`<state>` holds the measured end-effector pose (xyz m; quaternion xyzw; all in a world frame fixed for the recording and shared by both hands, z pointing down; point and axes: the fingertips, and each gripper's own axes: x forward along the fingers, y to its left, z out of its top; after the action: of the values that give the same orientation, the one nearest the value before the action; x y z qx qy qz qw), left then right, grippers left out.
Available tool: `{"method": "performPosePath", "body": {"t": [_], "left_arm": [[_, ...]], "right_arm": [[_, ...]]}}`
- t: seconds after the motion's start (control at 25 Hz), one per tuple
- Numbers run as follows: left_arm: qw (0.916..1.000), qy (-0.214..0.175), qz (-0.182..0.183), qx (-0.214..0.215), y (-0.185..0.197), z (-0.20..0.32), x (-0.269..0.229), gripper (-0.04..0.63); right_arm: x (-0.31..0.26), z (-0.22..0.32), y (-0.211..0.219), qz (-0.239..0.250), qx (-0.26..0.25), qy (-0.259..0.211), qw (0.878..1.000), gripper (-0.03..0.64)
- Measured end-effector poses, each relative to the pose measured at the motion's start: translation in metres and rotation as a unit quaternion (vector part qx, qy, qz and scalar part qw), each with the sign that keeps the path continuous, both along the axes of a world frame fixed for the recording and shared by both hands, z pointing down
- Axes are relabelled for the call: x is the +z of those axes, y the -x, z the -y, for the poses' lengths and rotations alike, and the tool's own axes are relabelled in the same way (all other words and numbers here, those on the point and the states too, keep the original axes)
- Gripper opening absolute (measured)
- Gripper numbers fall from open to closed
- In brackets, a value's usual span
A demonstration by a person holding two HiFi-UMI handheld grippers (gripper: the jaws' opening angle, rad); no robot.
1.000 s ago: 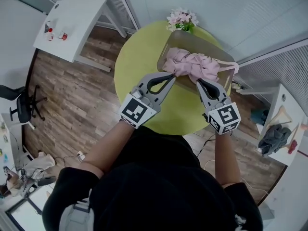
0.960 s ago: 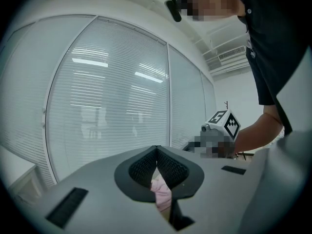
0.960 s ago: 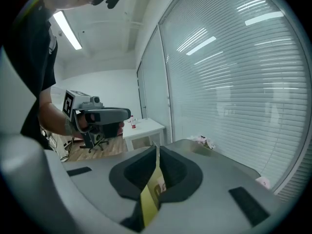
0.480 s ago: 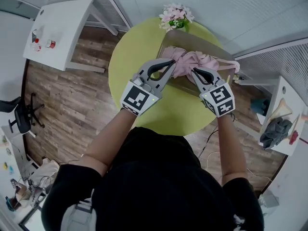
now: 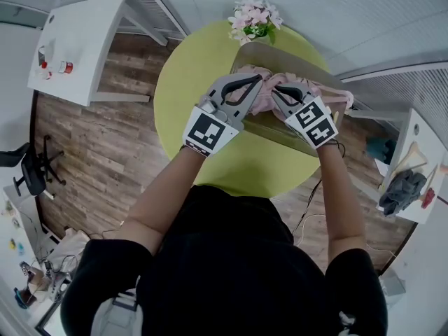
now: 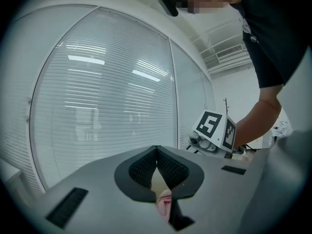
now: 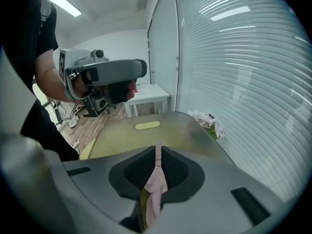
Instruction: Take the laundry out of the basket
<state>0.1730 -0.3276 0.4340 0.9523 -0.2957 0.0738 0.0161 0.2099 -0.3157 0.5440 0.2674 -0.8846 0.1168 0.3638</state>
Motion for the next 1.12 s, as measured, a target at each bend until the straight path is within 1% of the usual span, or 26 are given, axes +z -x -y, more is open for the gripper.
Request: {"method": "performPosePath", "body": {"t": [0.08,0.28,0.4,0.52,0.68,0.84,0.92,1.0,1.12], "left_arm": [[1.0000,-0.002,-0.002,0.000,-0.004,0.008,0.003,0.009],[1.0000,-0.009,-0.002,-0.002,-0.009,0.024,0.010,0.009],[0.9999,-0.008,-0.001,-0.008,-0.007,0.032,0.016,0.009],[0.9999,-0.006,-0.003,-0.013,-0.007,0.038,0.021,0.009],[0.9998,-0.009,-0.004,-0.017,-0.011,0.044,0.023,0.009],[0.9996,-0.010,-0.014,-0.022,-0.014,0.051,0.022,0.009],[0.9995,-0.010,-0.019,-0.023,-0.014,0.053,0.020,0.009],[0.9994,-0.010,-0.019,-0.026,-0.012,0.055,0.019,0.009],[0.9994,-0.014,-0.016,-0.028,-0.010,0.056,0.020,0.009]], "right_arm": [[0.012,0.004,0.002,-0.017,-0.020,0.013,1.000,0.037],[0.052,0.008,0.005,-0.063,-0.066,0.052,0.994,0.091],[0.079,0.011,0.008,-0.096,-0.099,0.062,0.988,0.112],[0.105,0.014,0.010,-0.127,-0.129,0.081,0.980,0.152],[0.142,0.015,0.010,-0.161,-0.171,0.123,0.964,0.252],[0.169,0.017,0.017,-0.165,-0.188,0.144,0.957,0.301],[0.182,0.011,0.019,-0.178,-0.205,0.158,0.949,0.358],[0.196,0.008,0.020,-0.198,-0.217,0.161,0.942,0.393],[0.209,0.008,0.022,-0.214,-0.216,0.159,0.939,0.419]]}}
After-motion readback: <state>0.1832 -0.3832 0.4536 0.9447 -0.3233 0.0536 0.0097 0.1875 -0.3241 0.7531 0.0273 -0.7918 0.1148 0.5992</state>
